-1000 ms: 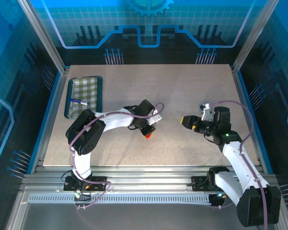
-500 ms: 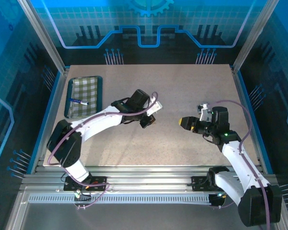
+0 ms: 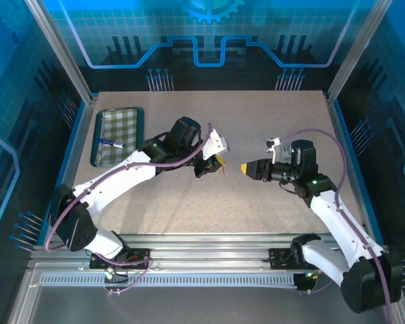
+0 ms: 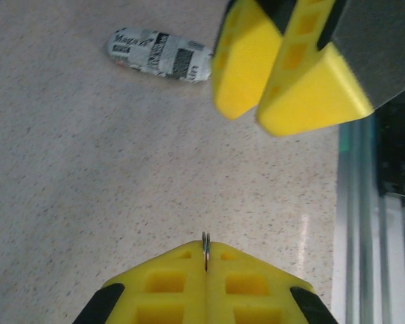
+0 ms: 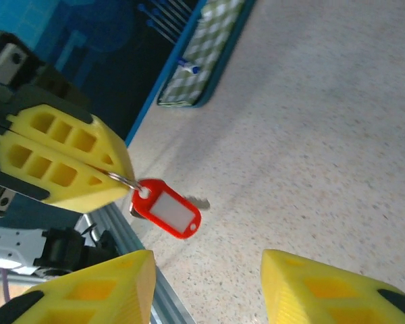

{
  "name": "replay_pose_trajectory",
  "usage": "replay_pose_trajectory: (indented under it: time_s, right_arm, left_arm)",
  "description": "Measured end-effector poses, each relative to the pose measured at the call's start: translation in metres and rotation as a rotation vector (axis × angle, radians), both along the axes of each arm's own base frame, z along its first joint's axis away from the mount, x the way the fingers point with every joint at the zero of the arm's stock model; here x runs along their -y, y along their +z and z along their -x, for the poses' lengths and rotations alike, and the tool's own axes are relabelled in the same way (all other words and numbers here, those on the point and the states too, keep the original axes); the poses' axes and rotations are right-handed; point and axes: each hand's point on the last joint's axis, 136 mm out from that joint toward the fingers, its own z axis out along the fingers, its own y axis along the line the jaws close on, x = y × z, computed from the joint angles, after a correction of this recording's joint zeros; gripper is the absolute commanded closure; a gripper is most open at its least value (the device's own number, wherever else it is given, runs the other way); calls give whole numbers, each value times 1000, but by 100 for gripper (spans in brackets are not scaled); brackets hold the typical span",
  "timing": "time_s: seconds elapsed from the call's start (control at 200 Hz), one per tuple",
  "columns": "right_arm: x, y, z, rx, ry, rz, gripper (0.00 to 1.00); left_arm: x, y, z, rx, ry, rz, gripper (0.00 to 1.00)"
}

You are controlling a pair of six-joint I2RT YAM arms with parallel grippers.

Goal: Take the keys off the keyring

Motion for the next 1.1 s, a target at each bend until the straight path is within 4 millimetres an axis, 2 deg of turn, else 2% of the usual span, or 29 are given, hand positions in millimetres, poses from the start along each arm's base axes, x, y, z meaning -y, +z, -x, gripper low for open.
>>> replay_pose_trajectory:
  time_s: [0.16,0.365,0.47,0.55,0.831,1.006,1.101]
  right_arm:
    - [-17,20,2,79,97,-37,56]
    - [-44,30,16,141,233,-53,63]
    - [-48,33,17,164,249,-51,67]
    - [-50,36,18,183,259,-49,74]
    - [-53,47,21,234,286,-51,80]
    - [-55,50,24,244,305,-62,80]
    - [-56,52,25,250,314,-71,87]
  left_arm:
    - [4,15,7,-9,-67,55,98]
    - [4,27,14,-12,-117,104,99]
    - [5,30,17,-22,-136,120,99]
    - [5,31,19,-27,-146,129,99]
    - [5,34,21,-42,-164,151,99]
    - [5,37,23,-52,-175,164,98]
    - [4,39,24,-52,-181,173,98]
